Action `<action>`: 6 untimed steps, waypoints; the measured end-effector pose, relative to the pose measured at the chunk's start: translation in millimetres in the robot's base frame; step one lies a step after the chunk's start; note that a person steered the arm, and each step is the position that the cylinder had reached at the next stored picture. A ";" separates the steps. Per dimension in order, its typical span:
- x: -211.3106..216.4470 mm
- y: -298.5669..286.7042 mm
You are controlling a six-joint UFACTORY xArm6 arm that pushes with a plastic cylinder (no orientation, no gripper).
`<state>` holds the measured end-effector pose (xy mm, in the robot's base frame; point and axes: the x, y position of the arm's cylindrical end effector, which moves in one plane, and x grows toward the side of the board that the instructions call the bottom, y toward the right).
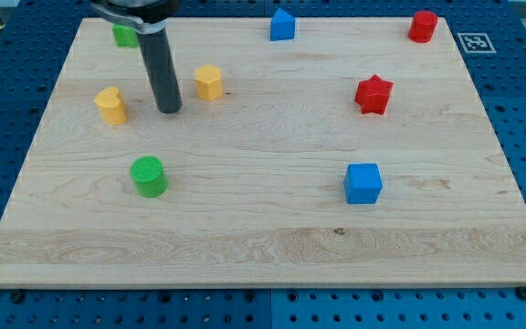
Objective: Move the yellow hexagon closer to the red star
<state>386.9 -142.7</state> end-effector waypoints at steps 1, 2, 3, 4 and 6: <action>0.7 -32.4; 1.1 -45.9; 1.1 -57.2; 1.1 -58.7; -31.7 -14.0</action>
<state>355.2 -156.8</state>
